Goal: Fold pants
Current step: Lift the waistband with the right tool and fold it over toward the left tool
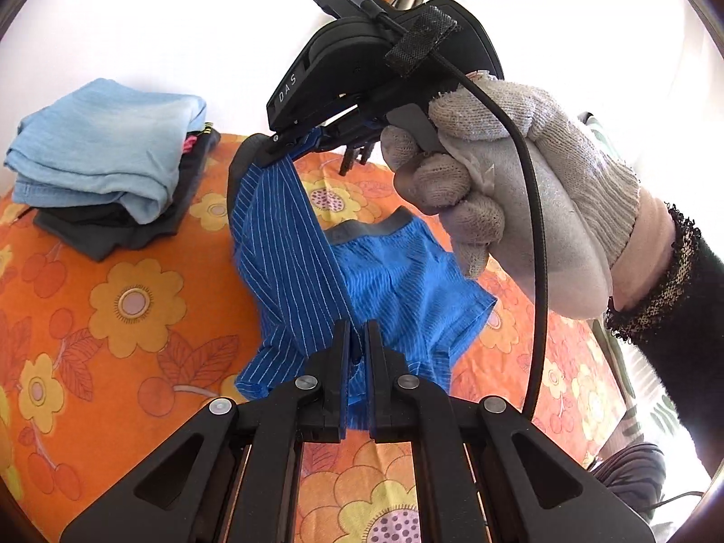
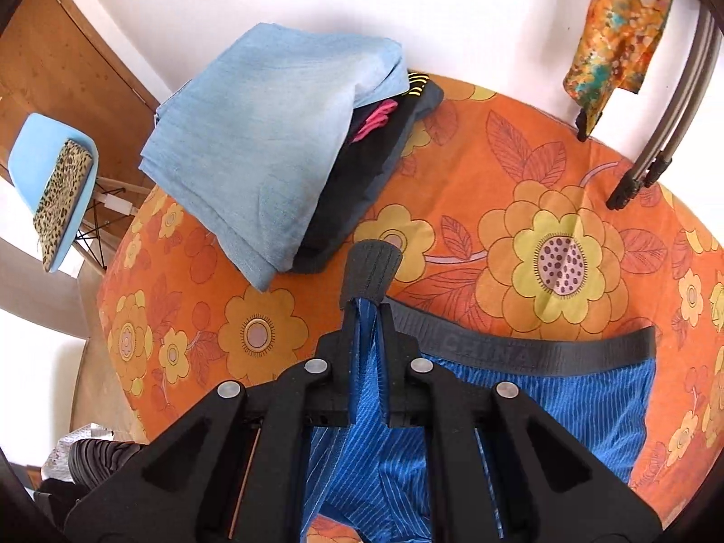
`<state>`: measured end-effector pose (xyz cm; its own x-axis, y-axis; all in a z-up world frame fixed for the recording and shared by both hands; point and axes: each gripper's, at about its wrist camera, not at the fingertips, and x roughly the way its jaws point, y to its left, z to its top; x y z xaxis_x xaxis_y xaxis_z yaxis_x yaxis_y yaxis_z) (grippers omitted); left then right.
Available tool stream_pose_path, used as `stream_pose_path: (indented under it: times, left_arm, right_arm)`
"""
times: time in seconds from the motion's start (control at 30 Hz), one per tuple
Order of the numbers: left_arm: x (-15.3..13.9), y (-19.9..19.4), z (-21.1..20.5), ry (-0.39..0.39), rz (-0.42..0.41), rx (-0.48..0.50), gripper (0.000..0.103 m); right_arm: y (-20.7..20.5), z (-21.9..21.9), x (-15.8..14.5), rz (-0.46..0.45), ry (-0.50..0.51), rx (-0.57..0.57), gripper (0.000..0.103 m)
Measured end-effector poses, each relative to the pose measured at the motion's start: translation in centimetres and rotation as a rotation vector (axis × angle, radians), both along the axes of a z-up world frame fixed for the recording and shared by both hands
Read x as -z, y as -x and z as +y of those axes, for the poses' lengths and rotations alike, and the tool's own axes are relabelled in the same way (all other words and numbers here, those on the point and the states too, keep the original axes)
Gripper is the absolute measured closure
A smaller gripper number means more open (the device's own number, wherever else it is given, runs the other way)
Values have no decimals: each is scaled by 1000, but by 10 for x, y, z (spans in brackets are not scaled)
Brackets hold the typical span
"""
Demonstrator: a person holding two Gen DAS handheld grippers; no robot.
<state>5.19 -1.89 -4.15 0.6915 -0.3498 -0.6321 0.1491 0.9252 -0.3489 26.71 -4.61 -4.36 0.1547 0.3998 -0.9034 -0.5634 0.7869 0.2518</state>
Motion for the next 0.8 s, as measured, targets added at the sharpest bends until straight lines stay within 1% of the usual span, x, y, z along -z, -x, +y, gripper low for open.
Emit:
stream_pose_path:
  times: [0.17,0.3,0.37,0.57,0.8]
  left_arm:
    - [1,-16,-26,35,10,34,99]
    - [7,-30,-55,32,11,80,99]
    - [14,-38,-69,35,28,106,99]
    - [34,-57,-113,12,84,172,99]
    - [47,-70,-153,-3,116,220,99]
  right_arm:
    - [-9,-40,-9,-21,-8,39,97]
    - [-16,-74,-8,-31,-3,71,96]
    - [-21,-91,-5,-28,5,88,97]
    - [-34,-140,16,-15,31,134,96]
    - [-51,-188,39,11,40,186,97]
